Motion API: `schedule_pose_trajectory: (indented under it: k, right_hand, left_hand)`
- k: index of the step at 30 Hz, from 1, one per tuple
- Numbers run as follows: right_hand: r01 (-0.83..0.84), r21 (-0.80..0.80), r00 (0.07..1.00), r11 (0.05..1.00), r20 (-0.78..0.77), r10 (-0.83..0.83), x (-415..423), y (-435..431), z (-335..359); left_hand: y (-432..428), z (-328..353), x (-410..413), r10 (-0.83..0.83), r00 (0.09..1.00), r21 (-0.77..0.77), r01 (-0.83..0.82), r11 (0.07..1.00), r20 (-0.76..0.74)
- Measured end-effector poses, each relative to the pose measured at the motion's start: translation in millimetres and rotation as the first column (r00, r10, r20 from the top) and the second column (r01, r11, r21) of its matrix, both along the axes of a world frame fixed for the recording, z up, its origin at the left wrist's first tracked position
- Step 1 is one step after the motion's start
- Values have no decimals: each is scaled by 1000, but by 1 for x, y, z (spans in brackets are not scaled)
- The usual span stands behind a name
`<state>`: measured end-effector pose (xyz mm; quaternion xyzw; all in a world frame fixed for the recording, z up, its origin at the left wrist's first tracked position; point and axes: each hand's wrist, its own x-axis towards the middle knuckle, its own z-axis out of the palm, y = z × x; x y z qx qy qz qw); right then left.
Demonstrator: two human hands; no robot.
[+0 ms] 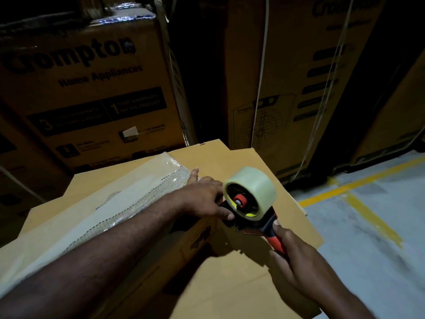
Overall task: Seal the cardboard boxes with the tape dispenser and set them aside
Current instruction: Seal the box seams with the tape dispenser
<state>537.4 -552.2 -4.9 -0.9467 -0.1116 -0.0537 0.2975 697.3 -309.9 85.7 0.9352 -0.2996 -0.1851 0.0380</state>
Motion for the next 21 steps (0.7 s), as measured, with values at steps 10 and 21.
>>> schedule_pose_trajectory:
  k: [10,21]
  right_hand:
    - [-20,71,998,997,-65,25,-1,-1,-4]
    - [-30,97,989,995,-139,43,0,9,-15]
  left_hand:
    - [1,-8,-3,37,998,-17,-36,999,54]
    - [15,-11,-2,-8,985,-7,9,1000,171]
